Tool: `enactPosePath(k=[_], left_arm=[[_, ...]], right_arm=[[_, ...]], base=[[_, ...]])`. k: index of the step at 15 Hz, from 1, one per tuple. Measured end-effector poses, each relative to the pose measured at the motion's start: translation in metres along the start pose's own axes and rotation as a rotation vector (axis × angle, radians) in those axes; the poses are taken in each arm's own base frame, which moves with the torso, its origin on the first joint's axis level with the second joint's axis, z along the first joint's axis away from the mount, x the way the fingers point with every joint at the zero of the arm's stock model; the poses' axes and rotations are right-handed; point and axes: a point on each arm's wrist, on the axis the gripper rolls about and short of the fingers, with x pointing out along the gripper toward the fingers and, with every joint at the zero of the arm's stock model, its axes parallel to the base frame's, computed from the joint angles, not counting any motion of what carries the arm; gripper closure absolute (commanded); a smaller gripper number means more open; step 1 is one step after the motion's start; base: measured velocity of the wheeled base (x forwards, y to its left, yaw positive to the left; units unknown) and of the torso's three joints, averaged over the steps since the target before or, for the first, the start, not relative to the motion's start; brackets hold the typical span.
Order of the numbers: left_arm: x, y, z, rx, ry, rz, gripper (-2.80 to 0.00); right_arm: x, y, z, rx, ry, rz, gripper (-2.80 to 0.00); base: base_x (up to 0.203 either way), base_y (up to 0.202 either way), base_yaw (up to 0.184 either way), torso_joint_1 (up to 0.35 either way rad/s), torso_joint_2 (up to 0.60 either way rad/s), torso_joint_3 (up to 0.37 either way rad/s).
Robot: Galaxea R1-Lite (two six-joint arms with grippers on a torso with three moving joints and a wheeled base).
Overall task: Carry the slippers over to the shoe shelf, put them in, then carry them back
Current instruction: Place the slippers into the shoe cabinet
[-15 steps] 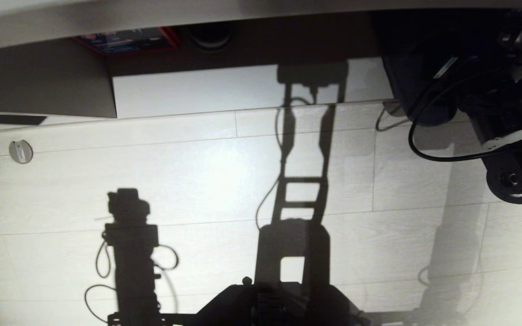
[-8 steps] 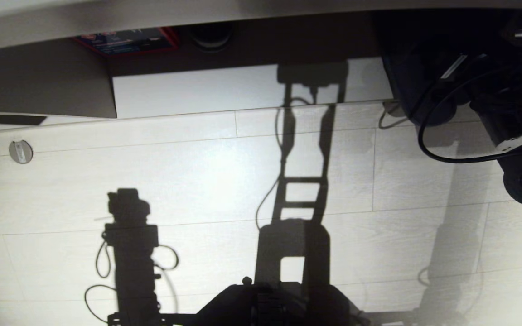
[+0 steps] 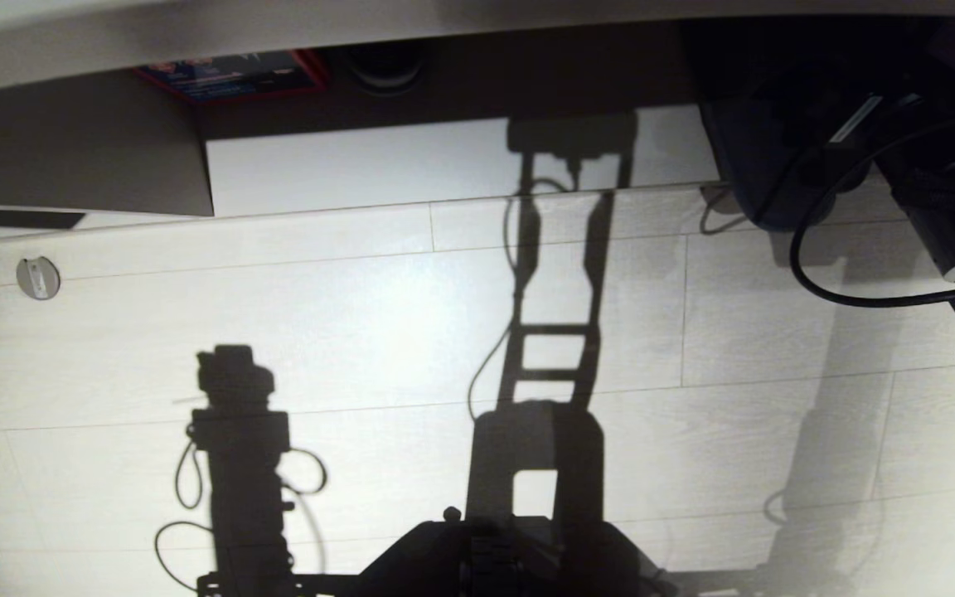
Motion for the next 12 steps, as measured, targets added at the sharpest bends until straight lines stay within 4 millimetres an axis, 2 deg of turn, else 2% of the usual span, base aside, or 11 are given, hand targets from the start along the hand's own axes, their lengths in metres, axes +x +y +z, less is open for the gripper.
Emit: enactPosePath(k=[7, 12], left_arm=[[0.000, 0.000, 0.000, 0.000, 0.001, 0.001, 0.00], [0.000, 0.000, 0.000, 0.000, 0.001, 0.001, 0.00]], right_arm=[[-0.013, -0.001, 0.005, 0.005, 0.046, 0.004, -2.80], [-0.032, -0.004, 0.017, 0.015, 0.093, 0.006, -2.80]], base=[[0.000, 0.000, 0.000, 0.000, 0.00, 0.000], [0.000, 0.000, 0.000, 0.000, 0.00, 0.000]])
